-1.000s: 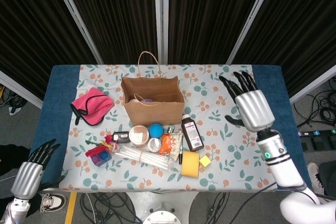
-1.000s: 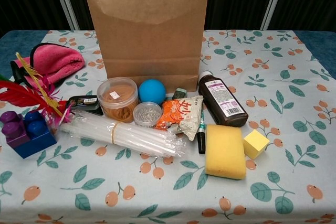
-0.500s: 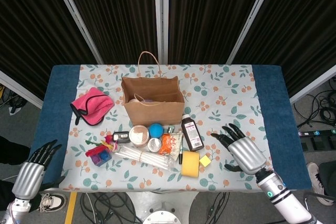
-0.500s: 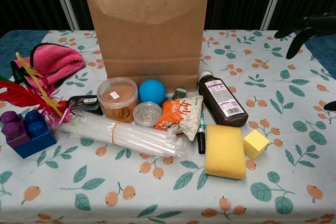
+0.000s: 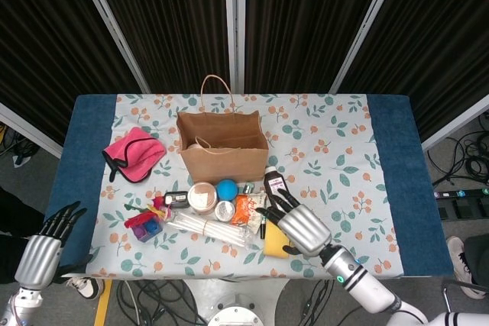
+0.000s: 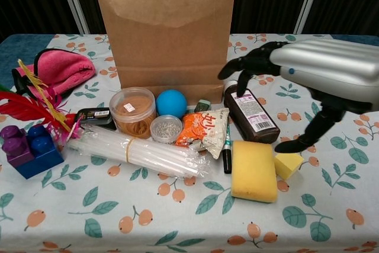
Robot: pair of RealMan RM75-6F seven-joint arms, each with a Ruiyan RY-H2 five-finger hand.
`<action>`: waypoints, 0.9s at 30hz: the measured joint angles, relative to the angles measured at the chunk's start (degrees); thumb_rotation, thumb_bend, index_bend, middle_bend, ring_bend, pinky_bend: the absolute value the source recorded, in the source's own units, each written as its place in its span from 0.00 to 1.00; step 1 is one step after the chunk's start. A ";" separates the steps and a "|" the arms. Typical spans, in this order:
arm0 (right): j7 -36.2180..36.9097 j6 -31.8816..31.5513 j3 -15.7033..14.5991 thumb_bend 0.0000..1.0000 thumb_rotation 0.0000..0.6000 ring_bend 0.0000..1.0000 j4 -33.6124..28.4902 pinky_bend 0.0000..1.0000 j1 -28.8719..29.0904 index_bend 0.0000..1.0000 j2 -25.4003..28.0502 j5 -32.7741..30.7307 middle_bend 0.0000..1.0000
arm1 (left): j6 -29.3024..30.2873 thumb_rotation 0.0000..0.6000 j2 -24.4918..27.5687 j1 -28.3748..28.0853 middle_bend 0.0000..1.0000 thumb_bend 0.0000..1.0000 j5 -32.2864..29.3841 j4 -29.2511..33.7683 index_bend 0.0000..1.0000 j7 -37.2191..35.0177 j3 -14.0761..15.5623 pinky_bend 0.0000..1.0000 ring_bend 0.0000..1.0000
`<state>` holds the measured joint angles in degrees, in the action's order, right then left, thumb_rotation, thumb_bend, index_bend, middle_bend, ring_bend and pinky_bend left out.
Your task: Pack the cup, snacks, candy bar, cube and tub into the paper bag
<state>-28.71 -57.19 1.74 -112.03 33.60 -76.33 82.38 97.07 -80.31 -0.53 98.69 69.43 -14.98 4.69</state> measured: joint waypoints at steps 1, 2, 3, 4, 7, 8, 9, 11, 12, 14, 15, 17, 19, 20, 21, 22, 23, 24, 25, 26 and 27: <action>-0.54 0.59 0.58 0.01 1.00 0.08 0.64 0.00 0.74 0.15 -0.98 -0.35 0.28 | 0.07 1.00 -0.01 0.01 0.18 0.16 -0.02 -0.03 0.18 -0.03 -0.05 0.20 0.12; -1.03 1.30 1.20 0.01 1.00 0.07 1.42 0.00 1.57 0.15 -1.96 -0.75 0.27 | 0.20 1.00 -0.02 0.04 0.18 0.16 -0.02 -0.07 0.18 -0.07 -0.09 0.20 0.12; -1.63 2.48 2.01 0.01 1.00 0.06 2.53 0.00 2.81 0.15 -3.19 -1.38 0.26 | 0.25 1.00 -0.02 0.05 0.18 0.16 -0.01 -0.09 0.18 -0.09 -0.09 0.20 0.13; -2.09 3.52 2.61 0.01 1.00 0.05 3.38 0.00 3.82 0.15 -4.07 -1.89 0.26 | 0.32 1.00 -0.02 0.06 0.18 0.16 0.01 -0.12 0.18 -0.12 -0.11 0.20 0.13; -4.08 7.40 4.54 0.01 1.00 0.04 6.94 0.00 7.93 0.14 -7.10 -3.20 0.23 | 0.50 1.00 -0.01 0.10 0.18 0.16 0.00 -0.23 0.18 -0.30 -0.17 0.20 0.13; -4.83 8.50 5.06 0.01 1.00 0.03 8.24 0.00 9.24 0.14 -8.02 -3.40 0.23 | 0.55 1.00 -0.01 0.11 0.18 0.16 0.01 -0.26 0.18 -0.40 -0.17 0.20 0.13; -5.82 9.94 5.69 0.01 1.00 0.03 10.09 0.00 11.01 0.13 -9.26 -3.59 0.22 | 0.61 1.00 -0.01 0.12 0.18 0.16 0.03 -0.30 0.18 -0.46 -0.17 0.20 0.13; -7.30 11.98 6.56 0.02 1.00 0.03 12.97 0.00 13.71 0.12 -11.15 -3.72 0.22 | 0.68 1.00 0.00 0.10 0.18 0.16 0.05 -0.32 0.18 -0.67 -0.21 0.20 0.13; -8.28 13.17 7.10 0.02 1.00 0.03 14.87 0.00 15.51 0.12 -12.44 -3.69 0.22 | 0.69 1.00 0.01 0.10 0.18 0.16 0.02 -0.32 0.18 -0.78 -0.24 0.20 0.13; -9.56 14.59 7.92 0.02 1.00 0.03 17.53 0.00 18.07 0.12 -14.45 -3.51 0.21 | 0.74 1.00 0.02 0.09 0.18 0.16 -0.08 -0.32 0.18 -1.10 -0.32 0.20 0.13; -10.29 15.34 8.44 0.02 1.00 0.03 19.08 0.00 19.63 0.12 -15.68 -3.32 0.21 | 0.76 1.00 0.03 0.08 0.18 0.16 -0.13 -0.32 0.18 -1.24 -0.37 0.20 0.13; -11.26 16.23 9.10 0.02 1.00 0.02 21.10 0.00 21.70 0.11 -17.27 -2.91 0.21 | 0.82 1.00 0.05 0.09 0.18 0.16 -0.25 -0.32 0.18 -1.56 -0.46 0.20 0.13; -12.31 17.11 9.64 0.02 1.00 0.02 23.17 0.00 23.81 0.11 -18.82 -2.41 0.20 | 0.90 1.00 0.07 0.09 0.18 0.16 -0.32 -0.28 0.18 -1.77 -0.54 0.20 0.13; -12.75 17.48 9.83 0.02 1.00 0.02 24.00 0.00 24.64 0.11 -19.44 -2.28 0.20 | 0.95 1.00 0.08 0.08 0.18 0.16 -0.32 -0.25 0.18 -1.83 -0.57 0.20 0.13; -13.25 17.95 10.09 0.02 1.00 0.01 25.07 0.00 25.68 0.10 -20.24 -2.22 0.20 | 1.01 1.00 0.08 0.09 0.18 0.16 -0.31 -0.23 0.18 -1.90 -0.58 0.20 0.13; -13.60 18.26 10.30 0.02 1.00 0.01 25.84 0.00 26.41 0.10 -20.79 -2.25 0.19 | 1.06 1.00 0.09 0.10 0.18 0.16 -0.28 -0.21 0.18 -1.97 -0.57 0.20 0.13; -13.93 18.52 10.51 0.02 1.00 0.01 26.61 0.00 27.10 0.09 -21.33 -2.34 0.19 | 1.14 1.00 0.12 0.11 0.18 0.16 -0.23 -0.18 0.18 -2.10 -0.56 0.20 0.13; -14.30 18.79 10.80 0.02 1.00 0.00 27.64 0.00 27.93 0.09 -22.04 -2.57 0.19 | 1.15 1.00 0.14 0.11 0.18 0.16 -0.22 -0.16 0.18 -2.14 -0.56 0.20 0.13; -14.48 19.00 11.04 0.02 1.00 0.00 28.42 0.00 28.50 0.09 -22.58 -2.86 0.18 | 1.17 1.00 0.17 0.10 0.18 0.16 -0.20 -0.13 0.18 -2.19 -0.55 0.20 0.13; -14.60 19.23 11.27 0.02 1.00 0.00 29.19 0.00 29.04 0.08 -23.10 -3.30 0.18 | 1.20 1.00 0.20 0.10 0.18 0.16 -0.18 -0.08 0.18 -2.26 -0.55 0.20 0.13; -14.79 19.56 11.54 0.02 1.00 0.00 30.21 0.00 29.74 0.08 -23.76 -4.03 0.18 | 1.24 1.00 0.22 0.12 0.18 0.16 -0.18 -0.05 0.18 -2.30 -0.55 0.20 0.12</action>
<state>-43.50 -37.63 13.27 -81.81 63.34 -100.09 78.34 98.31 -80.09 -0.42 98.51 69.38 -17.28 4.14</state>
